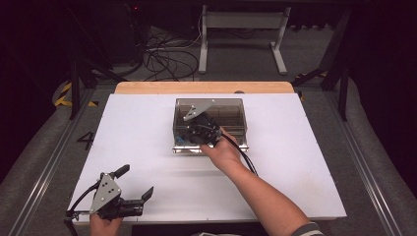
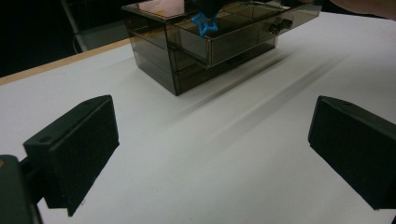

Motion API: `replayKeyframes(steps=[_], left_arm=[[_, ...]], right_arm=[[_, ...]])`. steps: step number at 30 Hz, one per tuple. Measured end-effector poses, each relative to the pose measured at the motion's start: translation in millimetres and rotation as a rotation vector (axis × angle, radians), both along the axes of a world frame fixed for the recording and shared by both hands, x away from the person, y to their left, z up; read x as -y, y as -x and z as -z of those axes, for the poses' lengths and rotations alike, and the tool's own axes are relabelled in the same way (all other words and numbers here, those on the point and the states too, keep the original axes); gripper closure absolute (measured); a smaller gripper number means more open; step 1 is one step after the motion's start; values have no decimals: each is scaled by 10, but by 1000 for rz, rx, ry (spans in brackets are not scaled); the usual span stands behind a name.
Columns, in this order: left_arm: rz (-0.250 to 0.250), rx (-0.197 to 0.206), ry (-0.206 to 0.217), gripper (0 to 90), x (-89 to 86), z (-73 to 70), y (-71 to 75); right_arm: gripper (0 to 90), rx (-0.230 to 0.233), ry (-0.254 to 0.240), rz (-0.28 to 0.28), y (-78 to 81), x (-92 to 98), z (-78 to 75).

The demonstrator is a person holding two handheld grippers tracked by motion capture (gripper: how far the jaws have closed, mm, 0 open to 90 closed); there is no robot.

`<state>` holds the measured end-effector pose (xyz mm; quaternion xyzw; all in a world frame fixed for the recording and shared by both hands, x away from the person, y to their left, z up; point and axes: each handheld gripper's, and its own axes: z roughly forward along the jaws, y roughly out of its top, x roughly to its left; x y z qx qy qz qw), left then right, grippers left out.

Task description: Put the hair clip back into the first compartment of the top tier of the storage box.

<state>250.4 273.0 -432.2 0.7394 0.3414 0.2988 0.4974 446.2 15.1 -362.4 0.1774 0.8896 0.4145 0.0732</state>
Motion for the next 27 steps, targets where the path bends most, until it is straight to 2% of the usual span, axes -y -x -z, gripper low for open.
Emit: replayKeyframes(steps=[27], left_arm=[[1, 3, -2, 26, 2, -1, 2]], right_arm=[[884, -65, 53, 2, -30, -7, 106]])
